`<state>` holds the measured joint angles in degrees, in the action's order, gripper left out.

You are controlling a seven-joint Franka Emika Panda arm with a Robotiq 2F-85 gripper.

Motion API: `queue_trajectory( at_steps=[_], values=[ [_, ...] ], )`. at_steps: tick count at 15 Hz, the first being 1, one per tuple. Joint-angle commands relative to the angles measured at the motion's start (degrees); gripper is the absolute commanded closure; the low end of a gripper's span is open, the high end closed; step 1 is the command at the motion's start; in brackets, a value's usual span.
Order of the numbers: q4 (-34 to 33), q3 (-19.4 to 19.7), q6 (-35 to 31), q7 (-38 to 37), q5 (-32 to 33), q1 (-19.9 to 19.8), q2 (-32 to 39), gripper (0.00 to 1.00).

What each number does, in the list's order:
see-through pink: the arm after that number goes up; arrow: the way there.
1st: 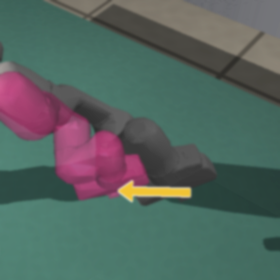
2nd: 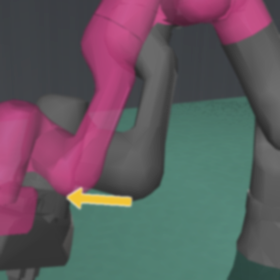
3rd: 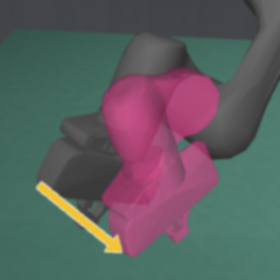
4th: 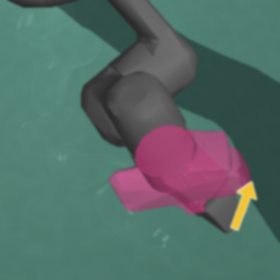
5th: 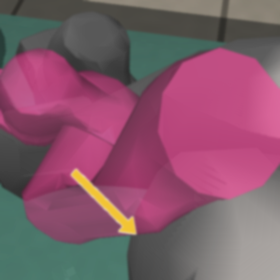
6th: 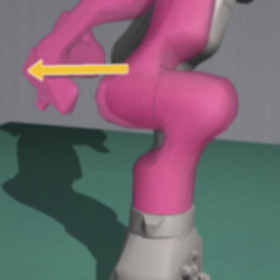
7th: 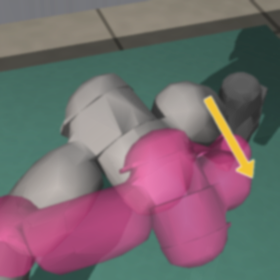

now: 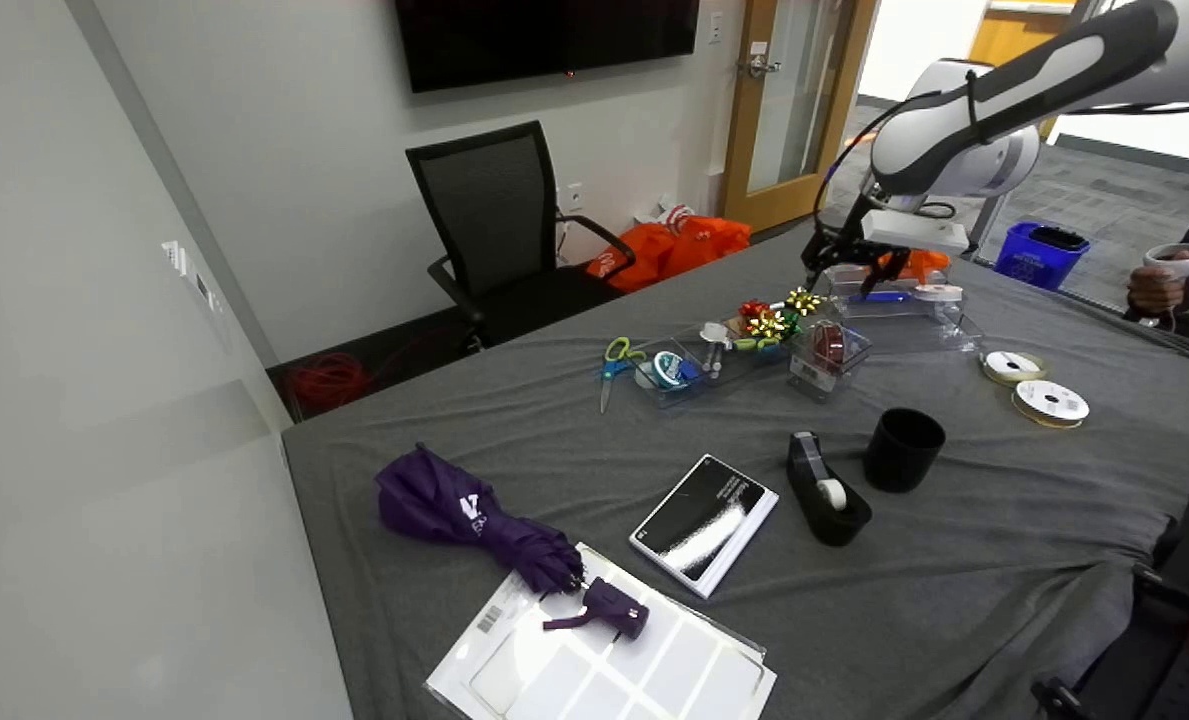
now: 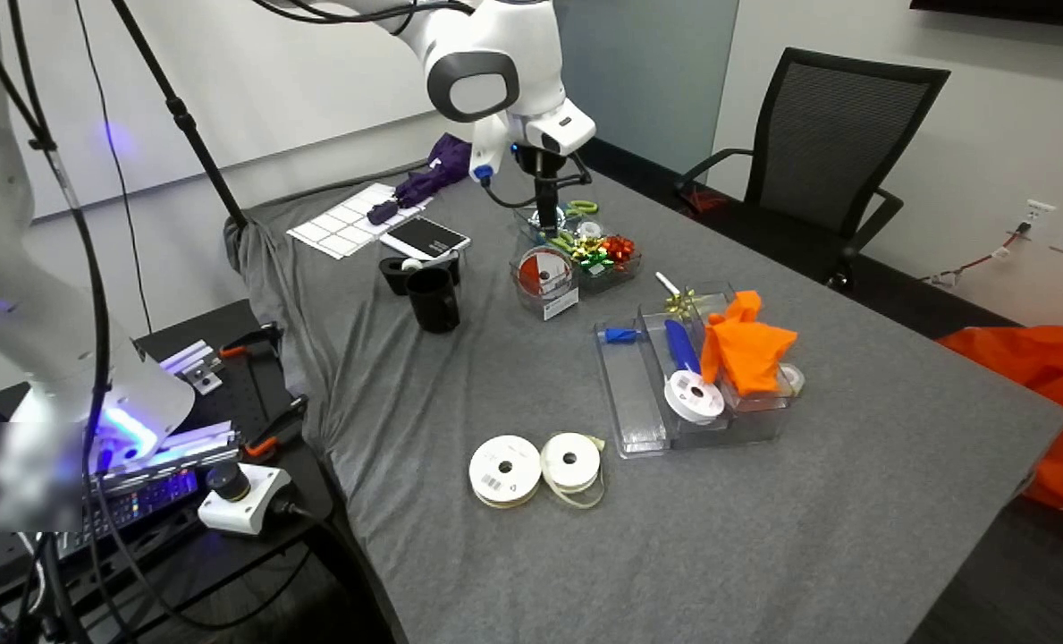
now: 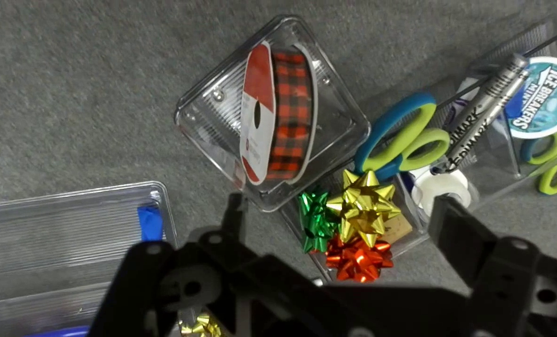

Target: Remove the orange circular object from the clear case on the left and then put it in the bottom compartment of the clear case on the right

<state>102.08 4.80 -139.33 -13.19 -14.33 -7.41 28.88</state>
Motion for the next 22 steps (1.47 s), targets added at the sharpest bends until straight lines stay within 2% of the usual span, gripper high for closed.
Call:
queue_trajectory(
  at_steps=[1,8,9,11,14,17,18,19,20,22],
  values=[
    [-2.4,0.8,-0.6,-2.8,1.0,1.0,3.5,0.00],
    [-2.2,1.7,0.0,-3.7,3.4,1.4,5.6,0.00],
    [-2.1,1.9,-0.1,-3.7,3.8,1.4,5.8,0.25],
    [-1.9,2.1,-0.4,-3.6,4.6,1.4,6.2,0.33],
    [-2.0,2.2,-0.4,-3.5,5.1,1.3,6.8,0.57],
    [-1.9,2.3,-0.6,-2.9,5.4,1.0,7.3,0.73],
    [-1.9,2.3,-0.8,-2.8,5.4,0.9,7.4,0.84],
    [-2.0,2.4,-1.0,-2.9,5.4,0.9,7.5,0.91],
    [-2.0,2.3,-1.1,-2.8,5.3,0.9,7.5,0.96],
    [-1.4,1.9,-1.5,-2.1,4.7,0.4,6.8,0.94]
  ],
)
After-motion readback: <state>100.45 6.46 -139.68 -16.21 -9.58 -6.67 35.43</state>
